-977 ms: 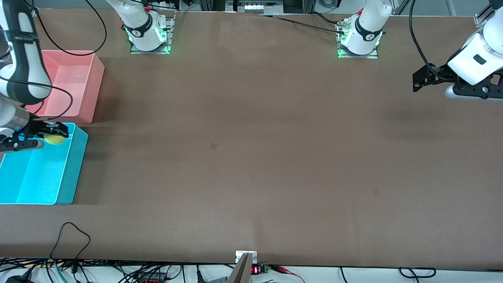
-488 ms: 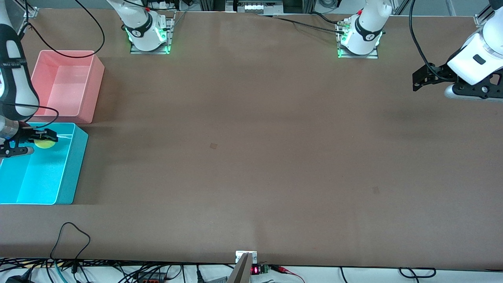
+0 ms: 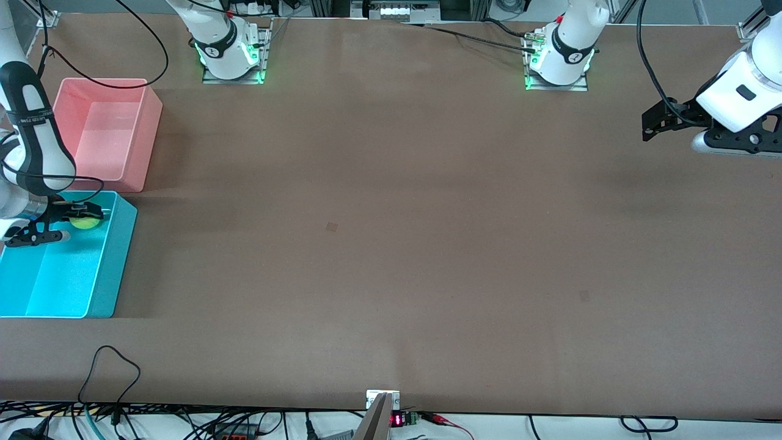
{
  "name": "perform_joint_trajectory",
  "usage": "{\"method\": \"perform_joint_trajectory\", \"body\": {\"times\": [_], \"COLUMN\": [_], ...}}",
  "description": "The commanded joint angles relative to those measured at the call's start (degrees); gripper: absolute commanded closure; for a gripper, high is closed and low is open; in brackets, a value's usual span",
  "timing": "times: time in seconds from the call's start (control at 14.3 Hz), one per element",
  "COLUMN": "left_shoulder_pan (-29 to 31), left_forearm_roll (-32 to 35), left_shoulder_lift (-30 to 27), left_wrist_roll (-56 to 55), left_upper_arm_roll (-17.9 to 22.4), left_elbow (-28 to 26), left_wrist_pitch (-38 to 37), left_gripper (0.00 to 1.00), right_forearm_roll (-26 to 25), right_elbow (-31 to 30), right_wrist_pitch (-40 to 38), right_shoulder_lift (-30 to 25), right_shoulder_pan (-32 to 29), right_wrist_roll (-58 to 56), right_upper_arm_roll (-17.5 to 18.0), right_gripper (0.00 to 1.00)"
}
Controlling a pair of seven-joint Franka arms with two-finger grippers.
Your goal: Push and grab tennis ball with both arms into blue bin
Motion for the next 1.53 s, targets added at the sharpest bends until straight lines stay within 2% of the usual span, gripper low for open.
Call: {"method": "perform_joint_trajectory", "body": {"times": [0.0,0.07,0.14,0.21,0.49,0.63,0.77,0.98,1.12,1.33,1.47], "left_shoulder_pan": [-0.05,-0.05,-0.05,-0.05,-0.40,-0.40,-0.22,-0.22,-0.22,-0.14,-0.13], "left_forearm_roll": [-0.37,-0.37,-0.37,-0.46,-0.28,-0.28,-0.46,-0.46,-0.37,-0.46,-0.46], "left_shoulder_lift": [0.31,0.31,0.31,0.22,0.22,0.31,0.22,0.22,0.31,0.31,0.31], "left_wrist_roll": [0.43,0.43,0.43,0.43,0.34,0.34,0.34,0.34,0.42,0.43,0.43], "left_upper_arm_roll": [0.12,0.21,0.12,0.12,-0.14,-0.14,-0.23,-0.23,-0.23,-0.23,-0.23], "left_elbow": [1.32,1.32,1.32,1.32,1.41,1.41,1.41,1.41,1.41,1.41,1.41], "left_wrist_pitch": [-1.50,-1.41,-1.50,-1.50,-1.50,-1.50,-1.50,-1.41,-1.41,-1.41,-1.41], "left_gripper": [0.00,0.00,0.00,0.00,0.00,0.00,0.00,0.00,0.00,0.00,0.00], "right_forearm_roll": [-0.84,-0.67,-0.67,-0.49,-0.31,-0.23,-0.05,5.29,5.58,5.93,5.93], "right_elbow": [1.06,1.06,1.06,1.06,1.33,1.33,1.33,2.63,6.23,14.48,17.32], "right_wrist_pitch": [-0.23,0.12,0.21,0.21,0.12,-0.14,-2.32,-10.66,-18.47,-33.85,-38.97], "right_shoulder_lift": [0.72,0.72,0.72,0.64,-2.08,-5.41,-10.24,-18.50,-23.07,-25.90,-28.79], "right_shoulder_pan": [-1.01,-1.01,-1.01,-1.01,-0.48,-0.04,0.05,2.14,7.67,13.82,21.01], "right_wrist_roll": [0.35,0.35,0.35,0.35,0.61,2.45,2.55,2.55,2.98,9.99,13.43], "right_upper_arm_roll": [1.03,1.03,1.03,1.03,1.55,1.73,4.09,5.77,5.51,5.34,2.11], "right_gripper": [0.27,0.10,0.03,0.00,0.00,0.00,0.00,0.00,0.00,0.00,0.00]}}
